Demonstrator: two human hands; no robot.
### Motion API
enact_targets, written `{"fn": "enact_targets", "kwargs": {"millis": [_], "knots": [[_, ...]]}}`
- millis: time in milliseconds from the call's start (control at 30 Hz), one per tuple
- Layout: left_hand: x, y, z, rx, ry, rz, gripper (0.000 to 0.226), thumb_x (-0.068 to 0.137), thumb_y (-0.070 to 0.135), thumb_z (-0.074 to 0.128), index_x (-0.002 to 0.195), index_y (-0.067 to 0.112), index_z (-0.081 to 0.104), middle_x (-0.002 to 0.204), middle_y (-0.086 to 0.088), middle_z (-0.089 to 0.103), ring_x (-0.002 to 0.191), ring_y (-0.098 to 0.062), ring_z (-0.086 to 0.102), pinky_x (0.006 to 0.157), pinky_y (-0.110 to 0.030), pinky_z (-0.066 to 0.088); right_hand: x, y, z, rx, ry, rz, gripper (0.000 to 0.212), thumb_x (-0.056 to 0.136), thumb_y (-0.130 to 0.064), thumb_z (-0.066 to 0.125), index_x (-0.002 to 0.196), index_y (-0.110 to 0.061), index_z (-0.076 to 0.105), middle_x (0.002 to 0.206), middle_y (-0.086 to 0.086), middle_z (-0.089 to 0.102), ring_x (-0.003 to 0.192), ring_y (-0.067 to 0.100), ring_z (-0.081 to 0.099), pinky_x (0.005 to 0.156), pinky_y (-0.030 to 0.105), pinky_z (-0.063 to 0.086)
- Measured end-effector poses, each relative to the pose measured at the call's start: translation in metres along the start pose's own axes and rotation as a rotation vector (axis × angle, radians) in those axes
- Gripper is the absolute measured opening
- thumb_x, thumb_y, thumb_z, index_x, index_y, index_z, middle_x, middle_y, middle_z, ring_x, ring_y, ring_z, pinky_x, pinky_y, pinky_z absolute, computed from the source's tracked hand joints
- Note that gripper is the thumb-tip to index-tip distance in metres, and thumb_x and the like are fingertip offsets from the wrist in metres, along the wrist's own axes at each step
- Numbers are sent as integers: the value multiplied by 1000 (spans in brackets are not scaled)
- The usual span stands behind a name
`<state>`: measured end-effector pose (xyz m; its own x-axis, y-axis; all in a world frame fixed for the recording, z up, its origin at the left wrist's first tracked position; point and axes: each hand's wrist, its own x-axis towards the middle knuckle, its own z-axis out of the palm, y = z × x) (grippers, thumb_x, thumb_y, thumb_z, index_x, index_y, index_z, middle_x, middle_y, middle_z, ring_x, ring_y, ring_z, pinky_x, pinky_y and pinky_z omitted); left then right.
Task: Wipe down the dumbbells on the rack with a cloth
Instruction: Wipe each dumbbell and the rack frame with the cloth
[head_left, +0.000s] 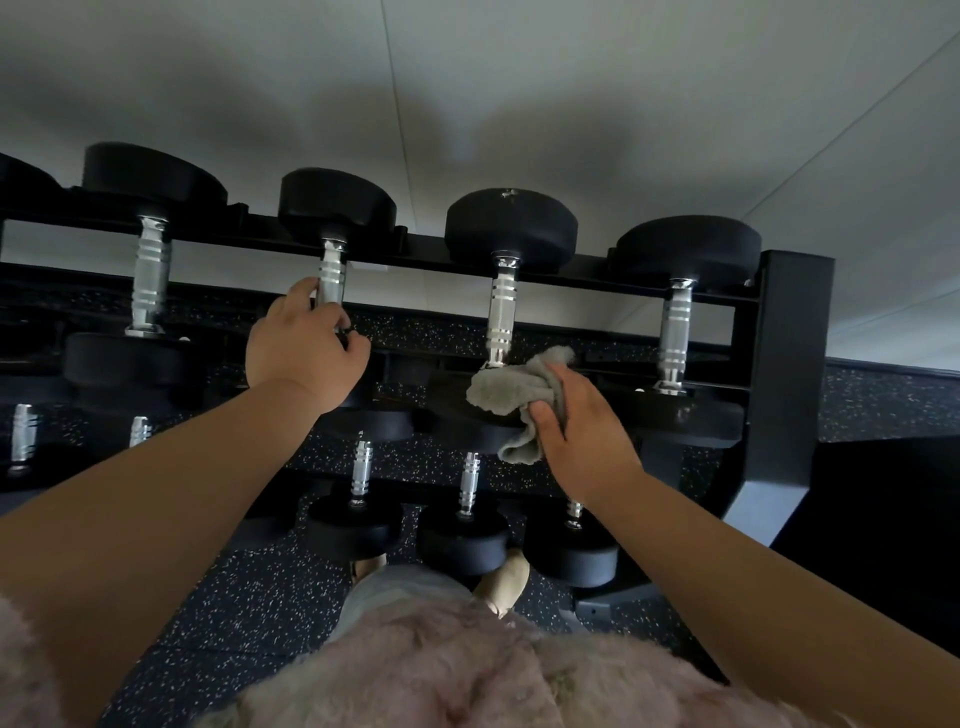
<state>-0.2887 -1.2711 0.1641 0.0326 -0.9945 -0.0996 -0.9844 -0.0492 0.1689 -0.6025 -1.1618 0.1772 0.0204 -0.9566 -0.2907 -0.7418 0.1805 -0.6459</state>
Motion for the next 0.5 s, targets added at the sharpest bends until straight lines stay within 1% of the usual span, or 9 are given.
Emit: {"fn": "enact_targets", "kwargs": {"millis": [67, 100, 133, 167, 233, 267, 333, 400, 500], "knots": [[0, 0, 0, -3, -1, 2, 23, 91, 39, 63, 101, 21, 74, 155, -3, 47, 128, -32, 53, 97, -50, 49, 1, -19, 4, -30, 31, -54, 46, 107, -41, 39, 150, -26, 42, 151, -2, 45, 136, 14, 45, 116, 42, 42], [0, 0, 0, -4, 0, 3, 23, 91, 39, 63, 101, 21, 74, 155, -3, 47, 127, -32, 53, 97, -49, 49, 2, -32, 6, -82, 60, -114, 45, 108, -39, 35, 148, -23, 47, 154, 0, 44, 140, 15, 42, 119, 40, 38], [0, 0, 0, -5, 1, 4, 23, 91, 38, 63, 100, 21, 74, 155, -3, 47, 127, -31, 53, 97, -49, 49, 5, -45, 8, -132, 79, -195, 43, 109, -37, 34, 144, -21, 53, 152, 2, 46, 140, 16, 42, 119, 38, 37], [0, 0, 0, -5, 2, 6, 23, 91, 38, 64, 100, 20, 74, 155, -3, 47, 127, -32, 53, 96, -49, 49, 9, -55, 12, -177, 89, -290, 40, 109, -34, 35, 137, -19, 59, 146, 2, 52, 135, 17, 47, 117, 37, 39], [-1, 0, 0, -8, 1, 7, 22, 91, 38, 64, 100, 20, 74, 155, -3, 47, 127, -32, 53, 96, -49, 50, 20, -67, 19, -271, 88, -427, 34, 106, -34, 42, 127, -19, 65, 128, 1, 62, 119, 19, 57, 105, 40, 48], [-1, 0, 0, -15, -1, 6, 22, 91, 38, 65, 100, 20, 74, 155, -3, 47, 128, -32, 53, 96, -49, 49, 24, -70, 19, -314, 89, -457, 33, 104, -36, 47, 125, -19, 66, 122, 1, 65, 114, 20, 60, 100, 41, 51], [-1, 0, 0, -26, -3, 3, 21, 91, 38, 65, 99, 21, 74, 156, -2, 47, 128, -31, 53, 96, -49, 49, 29, -66, 15, -348, 79, -504, 29, 101, -35, 57, 125, -23, 66, 117, -1, 66, 107, 19, 63, 94, 39, 55], [-1, 0, -1, -27, -4, 5, 21, 91, 38, 64, 98, 22, 73, 155, -1, 46, 127, -30, 53, 95, -48, 49, 28, -53, 5, -272, 36, -497, 21, 103, -31, 57, 121, -30, 66, 120, -8, 66, 105, 12, 62, 94, 33, 55], [-1, -1, -2, -22, 2, 7, 22, 91, 39, 62, 98, 21, 73, 155, -1, 47, 125, -29, 54, 93, -46, 50, 25, -38, -6, -120, 41, -288, 23, 105, -38, 51, 120, -33, 67, 117, -11, 66, 103, 7, 61, 94, 32, 55]]}}
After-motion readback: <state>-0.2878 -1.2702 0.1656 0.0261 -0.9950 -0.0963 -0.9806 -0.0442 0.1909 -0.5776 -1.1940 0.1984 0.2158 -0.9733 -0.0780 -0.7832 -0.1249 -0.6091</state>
